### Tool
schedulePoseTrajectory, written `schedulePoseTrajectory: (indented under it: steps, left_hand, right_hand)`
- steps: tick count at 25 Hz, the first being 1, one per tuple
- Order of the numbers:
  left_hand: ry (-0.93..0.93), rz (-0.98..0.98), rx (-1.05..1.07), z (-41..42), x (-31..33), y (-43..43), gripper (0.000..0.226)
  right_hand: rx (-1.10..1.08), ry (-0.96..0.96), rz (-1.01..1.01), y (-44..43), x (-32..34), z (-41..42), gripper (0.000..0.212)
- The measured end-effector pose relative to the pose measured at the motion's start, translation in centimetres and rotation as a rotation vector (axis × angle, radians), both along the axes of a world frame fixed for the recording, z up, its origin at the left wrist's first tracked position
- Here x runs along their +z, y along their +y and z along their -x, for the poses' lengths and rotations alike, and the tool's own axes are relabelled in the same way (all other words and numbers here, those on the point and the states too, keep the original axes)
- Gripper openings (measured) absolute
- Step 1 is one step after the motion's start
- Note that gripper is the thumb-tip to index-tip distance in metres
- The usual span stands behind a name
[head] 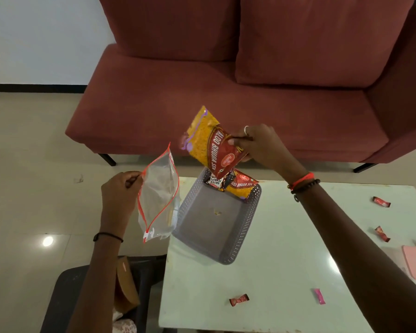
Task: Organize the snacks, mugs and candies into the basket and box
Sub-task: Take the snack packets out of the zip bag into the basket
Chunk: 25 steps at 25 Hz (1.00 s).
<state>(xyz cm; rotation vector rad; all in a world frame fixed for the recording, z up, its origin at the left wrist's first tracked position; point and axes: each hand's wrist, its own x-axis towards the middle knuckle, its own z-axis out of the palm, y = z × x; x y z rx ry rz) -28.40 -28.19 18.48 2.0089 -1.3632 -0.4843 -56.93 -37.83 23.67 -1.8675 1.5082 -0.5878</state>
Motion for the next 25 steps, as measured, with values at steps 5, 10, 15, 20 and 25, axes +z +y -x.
schedulePoseTrajectory:
  steps: [5, 10, 15, 20, 25]
  left_hand:
    - [-0.055, 0.071, 0.008, -1.9, 0.9, -0.5, 0.021]
    - [-0.073, 0.089, 0.001, -3.6, 1.3, -1.7, 0.022]
    - [-0.094, 0.090, -0.003, -4.7, 0.8, -2.7, 0.023]
    - [-0.083, 0.072, -0.013, -5.9, -1.4, -3.7, 0.025]
    - [-0.066, 0.033, -0.025, -6.6, -3.2, -4.0, 0.026]
  right_hand:
    - [-0.100, 0.080, -0.177, -3.5, -9.3, 1.3, 0.020]
    - [0.188, 0.428, -0.281, -5.0, -16.9, -0.5, 0.029]
    - [0.399, 0.697, -0.315, -7.1, -21.4, -3.9, 0.030]
    - [0.509, 0.854, -0.284, -9.9, -24.6, -7.3, 0.030]
    - [0.646, 1.013, -0.051, -10.8, -27.7, -8.7, 0.030]
